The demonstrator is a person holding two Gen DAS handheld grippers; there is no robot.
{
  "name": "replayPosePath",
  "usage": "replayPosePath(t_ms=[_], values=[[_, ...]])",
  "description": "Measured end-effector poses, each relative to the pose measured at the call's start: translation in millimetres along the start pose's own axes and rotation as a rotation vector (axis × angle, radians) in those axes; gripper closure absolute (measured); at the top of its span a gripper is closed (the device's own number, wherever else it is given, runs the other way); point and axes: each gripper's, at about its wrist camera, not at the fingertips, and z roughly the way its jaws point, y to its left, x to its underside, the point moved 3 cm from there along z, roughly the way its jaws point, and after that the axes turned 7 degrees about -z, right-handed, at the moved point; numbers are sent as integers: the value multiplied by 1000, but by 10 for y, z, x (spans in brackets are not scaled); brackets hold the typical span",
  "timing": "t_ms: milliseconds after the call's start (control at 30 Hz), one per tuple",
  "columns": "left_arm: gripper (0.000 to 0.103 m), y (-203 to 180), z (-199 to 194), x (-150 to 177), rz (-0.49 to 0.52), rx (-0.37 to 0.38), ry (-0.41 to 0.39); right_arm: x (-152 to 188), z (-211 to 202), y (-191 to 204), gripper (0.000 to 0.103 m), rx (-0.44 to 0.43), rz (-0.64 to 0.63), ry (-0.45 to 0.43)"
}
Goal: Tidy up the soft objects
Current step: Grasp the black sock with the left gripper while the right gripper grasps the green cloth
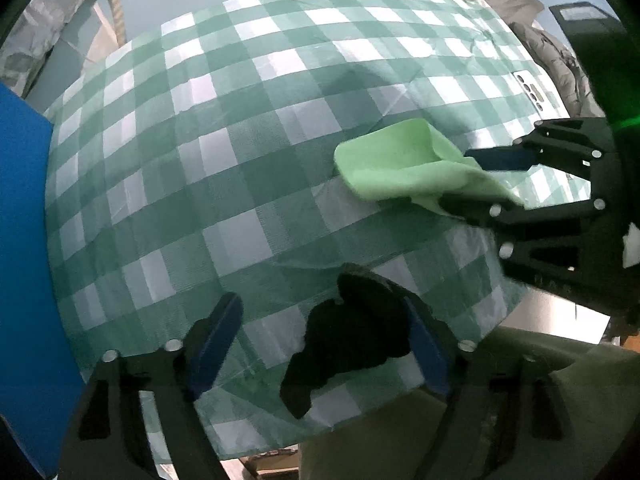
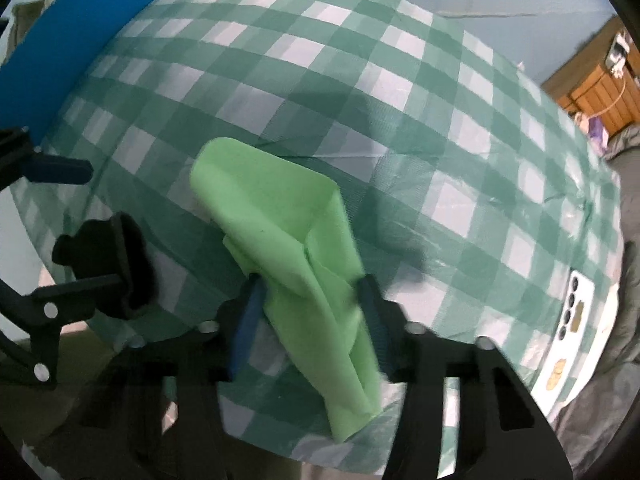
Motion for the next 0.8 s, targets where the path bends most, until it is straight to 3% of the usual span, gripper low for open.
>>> replayPosePath(t_ms=[67,100,167,433,800], values=[[36,-29,5,16,15,-5,-2,11,-2,4,91,4,5,0],[40,-45,15,19,19,-11,-3,21,1,1,91,-2,12,0],[57,-62,30,33,31,-8,5,34,-1,-15,96,-20,29,-8],[61,24,-105,1,-20,12,-39,103,-166,-145,97,-102,110,-82],[62,351,-519,-177,-114,20,-131,47,-494,-206,97,-138,162,-154]])
